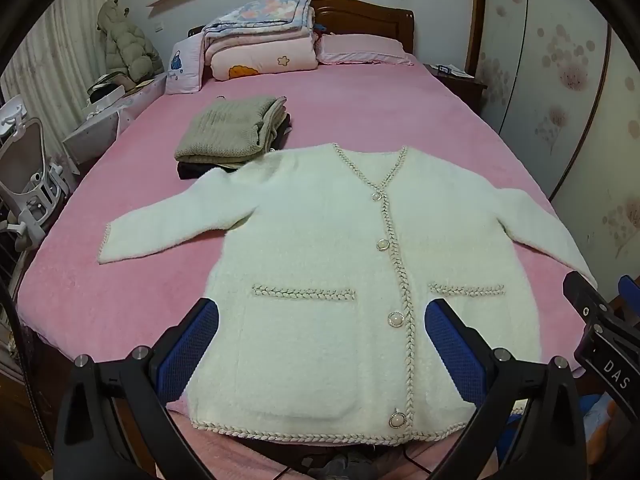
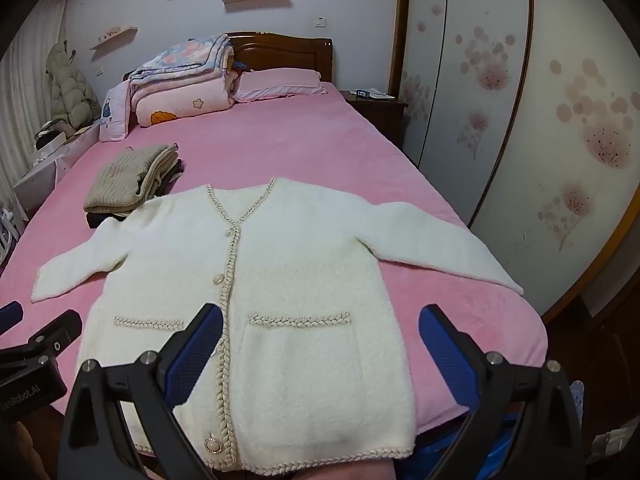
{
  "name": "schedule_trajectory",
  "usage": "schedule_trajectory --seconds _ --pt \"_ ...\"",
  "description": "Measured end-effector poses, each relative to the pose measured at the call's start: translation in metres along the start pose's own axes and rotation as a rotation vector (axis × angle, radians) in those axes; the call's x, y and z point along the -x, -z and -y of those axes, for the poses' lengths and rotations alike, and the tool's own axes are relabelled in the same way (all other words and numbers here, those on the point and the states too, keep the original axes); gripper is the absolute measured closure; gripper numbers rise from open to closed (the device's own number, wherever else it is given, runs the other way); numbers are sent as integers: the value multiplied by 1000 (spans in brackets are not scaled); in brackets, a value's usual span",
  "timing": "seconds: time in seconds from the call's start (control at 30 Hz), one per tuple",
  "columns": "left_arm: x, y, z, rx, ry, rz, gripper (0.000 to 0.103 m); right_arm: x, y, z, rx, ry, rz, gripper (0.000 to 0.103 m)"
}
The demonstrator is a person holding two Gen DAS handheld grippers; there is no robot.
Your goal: Fold large clothes
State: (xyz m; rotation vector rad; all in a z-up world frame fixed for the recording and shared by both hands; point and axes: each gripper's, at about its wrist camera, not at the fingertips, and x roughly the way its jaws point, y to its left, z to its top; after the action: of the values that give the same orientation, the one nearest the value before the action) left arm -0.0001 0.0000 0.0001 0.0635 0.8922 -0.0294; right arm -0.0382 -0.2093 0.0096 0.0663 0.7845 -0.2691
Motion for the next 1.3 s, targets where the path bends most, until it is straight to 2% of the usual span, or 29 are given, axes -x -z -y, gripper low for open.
schedule_trajectory --seconds 0.23,0.53,0.93,1.3 --pt "-1 1 3 6 1 -1 0 -1 4 -2 9 -6 -5 4" --pt "-1 4 -12 12 10 -1 0 -3 3 -3 12 -8 2 4" --pt "-3 0 -1 7 8 -1 1 -1 3 0 18 -6 16 4" --pt "-1 -8 4 2 37 6 1 -7 0 4 11 13 15 4"
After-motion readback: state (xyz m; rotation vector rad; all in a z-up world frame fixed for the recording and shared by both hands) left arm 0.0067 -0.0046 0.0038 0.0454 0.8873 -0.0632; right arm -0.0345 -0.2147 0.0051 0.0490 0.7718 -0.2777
